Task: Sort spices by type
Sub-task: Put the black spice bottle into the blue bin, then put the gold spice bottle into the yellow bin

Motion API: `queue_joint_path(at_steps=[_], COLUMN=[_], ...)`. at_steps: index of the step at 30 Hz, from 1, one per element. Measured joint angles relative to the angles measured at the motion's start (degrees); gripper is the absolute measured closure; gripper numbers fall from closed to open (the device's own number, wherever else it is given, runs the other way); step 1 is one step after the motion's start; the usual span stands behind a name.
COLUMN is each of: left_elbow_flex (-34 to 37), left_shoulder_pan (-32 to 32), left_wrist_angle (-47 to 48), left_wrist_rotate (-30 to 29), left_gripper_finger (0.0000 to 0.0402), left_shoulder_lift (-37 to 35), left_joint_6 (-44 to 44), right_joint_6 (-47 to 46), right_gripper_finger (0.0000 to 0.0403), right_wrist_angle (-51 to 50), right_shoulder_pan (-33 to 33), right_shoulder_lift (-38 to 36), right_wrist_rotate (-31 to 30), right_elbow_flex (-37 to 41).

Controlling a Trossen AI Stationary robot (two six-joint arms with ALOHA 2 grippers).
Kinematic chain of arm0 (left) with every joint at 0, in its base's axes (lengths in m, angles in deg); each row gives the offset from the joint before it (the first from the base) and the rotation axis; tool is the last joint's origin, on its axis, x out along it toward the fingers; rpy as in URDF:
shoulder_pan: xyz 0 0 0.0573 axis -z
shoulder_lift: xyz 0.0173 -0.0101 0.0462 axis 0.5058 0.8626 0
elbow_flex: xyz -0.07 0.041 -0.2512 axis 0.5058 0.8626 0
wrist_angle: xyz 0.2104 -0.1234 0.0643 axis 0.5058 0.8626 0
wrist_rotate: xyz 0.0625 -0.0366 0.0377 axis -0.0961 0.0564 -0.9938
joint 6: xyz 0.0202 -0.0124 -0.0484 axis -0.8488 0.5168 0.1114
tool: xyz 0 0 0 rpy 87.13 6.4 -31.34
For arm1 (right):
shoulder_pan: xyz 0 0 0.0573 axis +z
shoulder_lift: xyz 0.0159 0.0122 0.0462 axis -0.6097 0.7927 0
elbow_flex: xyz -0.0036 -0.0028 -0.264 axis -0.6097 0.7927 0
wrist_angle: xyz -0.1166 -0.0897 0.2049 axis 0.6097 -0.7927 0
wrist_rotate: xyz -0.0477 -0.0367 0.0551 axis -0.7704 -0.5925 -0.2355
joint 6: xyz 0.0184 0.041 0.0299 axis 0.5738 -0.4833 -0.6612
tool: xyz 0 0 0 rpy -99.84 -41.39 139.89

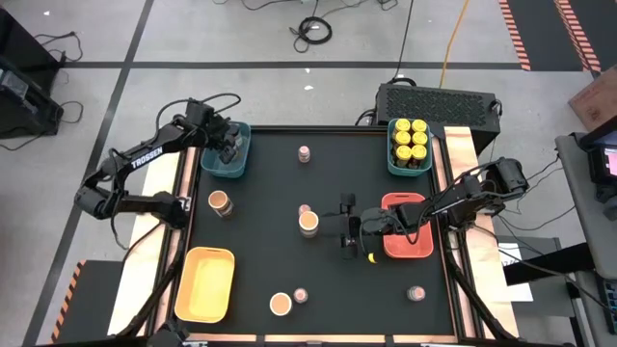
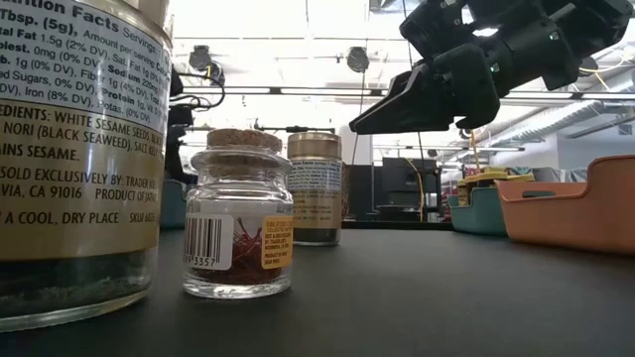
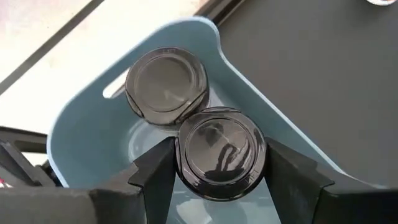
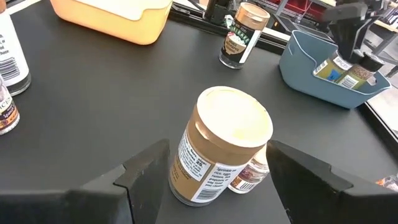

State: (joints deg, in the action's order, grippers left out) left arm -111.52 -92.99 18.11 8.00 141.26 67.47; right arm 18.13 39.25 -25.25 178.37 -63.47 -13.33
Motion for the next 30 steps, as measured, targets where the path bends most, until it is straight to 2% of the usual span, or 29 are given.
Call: queue_joint_path(at_steps=[6, 15, 24, 30], left_elbow_flex=[-0.16, -2.24, -3.38, -3.33], left_shoulder_pan=[0.00, -0.01, 0.00, 0.00], left_wrist_angle=[-1.62, 4.80, 3.76, 3.50], left_wrist_rotate=[0.04, -2.86, -2.73, -2.58], left_gripper_finger=[0.0166, 0.0122, 0.0089, 0.0086], left_shoulder_lift=[2.01, 2.04, -1.34, -5.64], left_joint_6=[0.53, 1.44, 0.94, 0.91], right_joint_6=[0.01, 0.00, 0.00, 0.00], right_gripper_finger=[0.0142, 0.0142, 0.0142, 0.0142], right_wrist_angle=[0.02, -0.04, -0.09, -0.02], right_shoulder_pan=[0.00, 0.00, 0.00, 0.00], right_shoulder_lift=[0.00, 0.00, 0.00, 0.00], right_wrist_rotate=[-0.01, 0.00, 0.00, 0.00], right_elbow_flex=[0.01, 0.00, 0.01, 0.01])
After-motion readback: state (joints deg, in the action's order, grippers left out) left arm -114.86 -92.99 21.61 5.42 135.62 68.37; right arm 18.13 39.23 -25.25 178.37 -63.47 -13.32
